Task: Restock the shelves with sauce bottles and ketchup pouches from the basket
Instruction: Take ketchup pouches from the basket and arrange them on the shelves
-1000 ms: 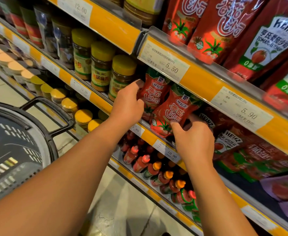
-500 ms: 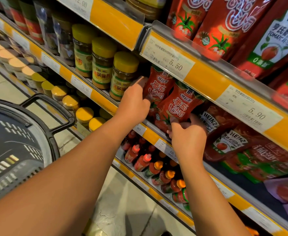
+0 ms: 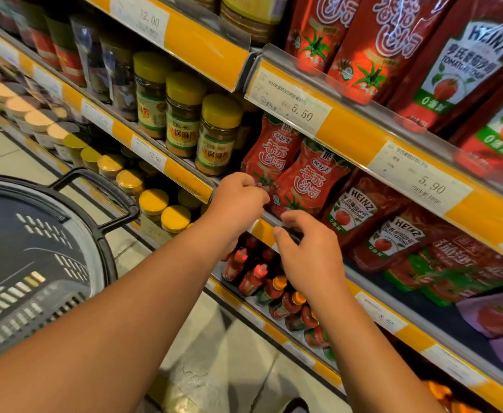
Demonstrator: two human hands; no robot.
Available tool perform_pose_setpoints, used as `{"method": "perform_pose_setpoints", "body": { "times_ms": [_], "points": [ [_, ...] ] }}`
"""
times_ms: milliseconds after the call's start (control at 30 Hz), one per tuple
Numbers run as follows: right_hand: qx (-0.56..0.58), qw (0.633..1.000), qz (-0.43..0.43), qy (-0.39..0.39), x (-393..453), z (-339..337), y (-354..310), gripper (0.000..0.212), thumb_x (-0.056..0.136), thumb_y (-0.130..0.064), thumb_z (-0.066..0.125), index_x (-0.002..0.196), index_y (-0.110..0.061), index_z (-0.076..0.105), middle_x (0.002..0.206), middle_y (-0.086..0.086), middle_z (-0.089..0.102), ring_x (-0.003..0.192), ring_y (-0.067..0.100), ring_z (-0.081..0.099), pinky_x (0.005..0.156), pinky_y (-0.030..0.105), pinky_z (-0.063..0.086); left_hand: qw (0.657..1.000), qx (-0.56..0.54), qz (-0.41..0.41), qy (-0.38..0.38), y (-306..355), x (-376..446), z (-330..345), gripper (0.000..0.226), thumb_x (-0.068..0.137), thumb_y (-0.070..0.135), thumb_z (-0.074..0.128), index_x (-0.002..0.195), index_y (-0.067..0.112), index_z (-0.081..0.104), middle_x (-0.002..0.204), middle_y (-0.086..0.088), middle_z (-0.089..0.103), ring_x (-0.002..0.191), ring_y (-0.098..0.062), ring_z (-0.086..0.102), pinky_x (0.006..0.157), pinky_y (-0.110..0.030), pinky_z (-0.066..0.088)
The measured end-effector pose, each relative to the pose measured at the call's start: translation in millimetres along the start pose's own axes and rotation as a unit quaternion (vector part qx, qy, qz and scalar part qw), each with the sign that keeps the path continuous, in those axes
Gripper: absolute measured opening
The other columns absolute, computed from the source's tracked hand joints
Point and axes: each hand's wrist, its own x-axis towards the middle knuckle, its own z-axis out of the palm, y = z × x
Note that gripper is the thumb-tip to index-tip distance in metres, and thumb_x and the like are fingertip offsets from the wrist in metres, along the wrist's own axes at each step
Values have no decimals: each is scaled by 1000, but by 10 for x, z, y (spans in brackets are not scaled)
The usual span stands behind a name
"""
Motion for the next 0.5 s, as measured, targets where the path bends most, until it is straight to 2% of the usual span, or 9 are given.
{"method": "perform_pose_setpoints", "body": {
  "times_ms": [67, 133, 200, 267, 333, 433, 500],
  "points": [
    [-36, 999, -10, -17, 27, 77, 10, 43, 101, -40, 58, 142, -28, 57, 140, -9, 62, 130, 14, 55, 105, 43, 50, 991, -125, -50, -16, 39, 24, 13, 10, 92, -2, 61, 100, 3, 65, 120, -30, 65, 117, -42, 65, 102, -50, 56],
    [-67, 997, -18, -28, 55, 142, 26, 53, 101, -47, 54, 150, -27, 49, 149, -6, 55, 137, 19, 50, 109, 47, 47, 975, -206, -85, -19, 33, 71, 39, 8, 95, -5, 58, 98, 0, 64, 115, -28, 65, 110, -29, 66, 101, -44, 57],
    [-91, 995, -17, -42, 87, 178, 42, 60, 101, -53, 51, 154, -26, 43, 153, -3, 51, 140, 22, 47, 111, 51, 44, 962, -251, -104, -25, 15, 117, 88, 21, 96, -6, 58, 116, -7, 63, 108, -24, 62, 108, -27, 63, 100, -40, 57],
    [-104, 993, -7, -50, 128, 190, 69, 63, 102, -56, 48, 156, -24, 40, 154, 1, 50, 140, 25, 47, 111, 52, 43, 955, -273, -115, -18, 4, 173, 136, 37, 95, -9, 57, 133, -11, 57, 124, -26, 57, 122, -33, 57, 102, -40, 56],
    [-112, 992, 1, -50, 163, 186, 79, 62, 103, -56, 46, 155, -22, 41, 151, 5, 52, 137, 29, 49, 110, 52, 44, 950, -289, -118, -19, 3, 211, 177, 44, 95, -11, 54, 139, -11, 52, 135, -26, 51, 132, -36, 51, 107, -42, 52],
    [-111, 993, -1, -40, 205, 174, 72, 56, 105, -53, 43, 150, -19, 47, 142, 8, 59, 130, 31, 55, 103, 50, 48, 954, -278, -111, -27, -18, 296, 188, 43, 92, -13, 53, 135, -8, 55, 127, -21, 58, 128, -35, 55, 104, -43, 54],
    [-104, 994, 4, -34, 231, 176, 70, 50, 106, -50, 42, 143, -18, 53, 131, 9, 64, 122, 33, 58, 97, 49, 50, 958, -266, -100, -37, -30, 342, 189, 47, 88, -12, 52, 135, -4, 54, 129, -22, 61, 124, -34, 59, 104, -44, 55]
  ]
}}
